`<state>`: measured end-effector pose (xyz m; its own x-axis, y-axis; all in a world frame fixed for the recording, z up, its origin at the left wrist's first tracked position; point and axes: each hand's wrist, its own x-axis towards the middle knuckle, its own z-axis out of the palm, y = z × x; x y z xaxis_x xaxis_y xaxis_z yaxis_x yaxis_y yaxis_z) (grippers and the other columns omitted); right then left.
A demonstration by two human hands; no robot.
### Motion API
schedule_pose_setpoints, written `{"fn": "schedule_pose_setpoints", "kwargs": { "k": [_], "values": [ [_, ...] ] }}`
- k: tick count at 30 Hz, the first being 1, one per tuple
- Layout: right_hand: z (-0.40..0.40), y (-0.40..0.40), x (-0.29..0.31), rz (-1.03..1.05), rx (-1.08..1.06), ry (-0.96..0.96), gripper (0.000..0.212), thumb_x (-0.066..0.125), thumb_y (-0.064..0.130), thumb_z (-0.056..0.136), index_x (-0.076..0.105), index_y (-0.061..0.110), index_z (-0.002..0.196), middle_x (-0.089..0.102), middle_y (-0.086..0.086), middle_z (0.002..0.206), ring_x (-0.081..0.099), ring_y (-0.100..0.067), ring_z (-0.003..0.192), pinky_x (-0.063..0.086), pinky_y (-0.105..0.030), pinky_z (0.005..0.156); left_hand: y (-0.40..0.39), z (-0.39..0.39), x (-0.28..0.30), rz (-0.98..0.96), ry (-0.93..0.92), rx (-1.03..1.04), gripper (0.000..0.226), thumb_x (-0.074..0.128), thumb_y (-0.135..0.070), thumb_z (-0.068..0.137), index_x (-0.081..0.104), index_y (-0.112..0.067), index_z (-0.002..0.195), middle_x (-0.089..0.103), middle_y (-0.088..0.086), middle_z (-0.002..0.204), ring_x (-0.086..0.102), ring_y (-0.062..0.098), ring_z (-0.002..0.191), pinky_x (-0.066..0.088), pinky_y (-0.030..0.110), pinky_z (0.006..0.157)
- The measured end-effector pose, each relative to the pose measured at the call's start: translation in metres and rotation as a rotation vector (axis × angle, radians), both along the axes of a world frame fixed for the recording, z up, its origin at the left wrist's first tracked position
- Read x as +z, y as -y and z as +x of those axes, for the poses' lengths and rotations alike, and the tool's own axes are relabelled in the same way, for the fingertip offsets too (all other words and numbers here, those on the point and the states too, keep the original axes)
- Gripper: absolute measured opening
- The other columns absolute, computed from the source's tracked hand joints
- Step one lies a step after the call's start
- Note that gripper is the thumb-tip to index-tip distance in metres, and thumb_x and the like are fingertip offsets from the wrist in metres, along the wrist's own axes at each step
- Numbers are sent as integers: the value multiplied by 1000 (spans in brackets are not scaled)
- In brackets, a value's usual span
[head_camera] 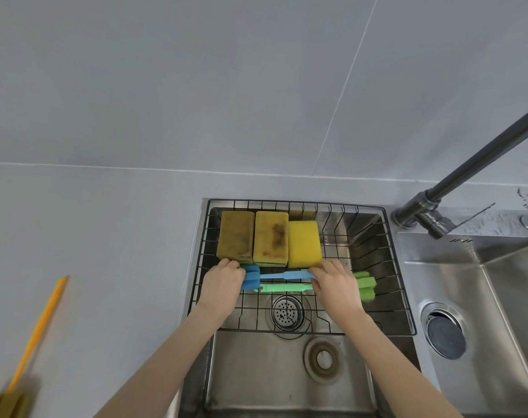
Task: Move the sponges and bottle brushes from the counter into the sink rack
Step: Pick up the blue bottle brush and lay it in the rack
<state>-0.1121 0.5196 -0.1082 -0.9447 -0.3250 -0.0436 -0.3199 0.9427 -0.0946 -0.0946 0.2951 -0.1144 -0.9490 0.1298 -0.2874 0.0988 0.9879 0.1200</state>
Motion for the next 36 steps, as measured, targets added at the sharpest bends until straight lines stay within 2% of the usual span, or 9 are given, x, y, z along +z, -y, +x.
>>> {"fn": "schedule_pose_setpoints", "kwargs": {
  "k": [5, 8, 11, 14, 16, 19, 24, 31, 36],
  "values": [
    [2, 4, 5, 34, -21, 97, 18, 68, 1, 75, 68, 8, 92, 69, -9, 90, 63, -30, 87, 53, -38, 73, -4, 5, 10, -22, -4, -16, 25, 56, -18, 89, 56, -10, 113, 62, 8, 114, 55, 20, 104, 47, 33, 90],
    [8, 10, 17, 5, -11, 73, 19, 80, -2, 60, 70, 9, 73, 70, -7, 68, 65, -27, 62, 54, -32, 54, -5, 14, 17, 3, -22, -16, 29, 51, -19, 90, 51, -10, 119, 59, 8, 120, 52, 22, 110, 45, 34, 92],
    [12, 26, 30, -140, -42, 87, 11, 66, 6, 79, 70, 10, 89, 71, -8, 79, 65, -28, 73, 51, -34, 61, 0, 25, 30, 64, -48, 7, 33, 48, -17, 92, 49, -13, 125, 54, 7, 131, 50, 23, 117, 44, 37, 95],
    [16, 49, 40, -348, -108, 138, 23, 52, 15, 90, 61, 17, 111, 70, -2, 93, 62, -19, 77, 45, -26, 61, 13, 39, 44, 178, -125, 69, 33, 45, -19, 93, 49, -17, 126, 57, 2, 130, 54, 20, 112, 46, 34, 94],
    [24, 70, 45, -486, -137, 178, 26, 53, 14, 90, 59, 18, 115, 67, 2, 88, 57, -11, 68, 41, -18, 56, 24, 52, 50, 257, -180, 117, 36, 44, -19, 94, 45, -19, 129, 55, 1, 131, 54, 19, 112, 47, 33, 93],
    [44, 105, 46, -629, -165, 300, 25, 52, 13, 92, 57, 17, 116, 61, 6, 86, 56, -6, 73, 39, -7, 58, 47, 74, 53, 315, -209, 162, 46, 45, -21, 93, 33, -20, 137, 40, 1, 144, 44, 20, 124, 42, 35, 99],
    [79, 171, 48, -697, -60, 405, 26, 54, 9, 90, 57, 17, 114, 61, 7, 95, 58, -7, 86, 45, -14, 76, 105, 116, 55, 264, -174, 257, 49, 41, -30, 94, 25, -24, 140, 21, 0, 155, 25, 17, 138, 30, 34, 110],
    [132, 270, 57, -658, 239, 524, 21, 53, 15, 89, 59, 17, 109, 60, 0, 110, 58, -12, 88, 48, -27, 84, 208, 160, 72, 246, -191, 473, 30, 43, -19, 95, 53, -19, 123, 47, 1, 139, 42, 20, 127, 40, 34, 99],
    [167, 336, 59, -611, 198, 729, 36, 57, 38, 86, 53, 15, 113, 61, -6, 104, 58, -21, 92, 46, -31, 80, 268, 151, 90, 236, -67, 351, 23, 47, -21, 94, 62, -21, 112, 60, -1, 122, 52, 20, 115, 43, 34, 95]
  ]
}}
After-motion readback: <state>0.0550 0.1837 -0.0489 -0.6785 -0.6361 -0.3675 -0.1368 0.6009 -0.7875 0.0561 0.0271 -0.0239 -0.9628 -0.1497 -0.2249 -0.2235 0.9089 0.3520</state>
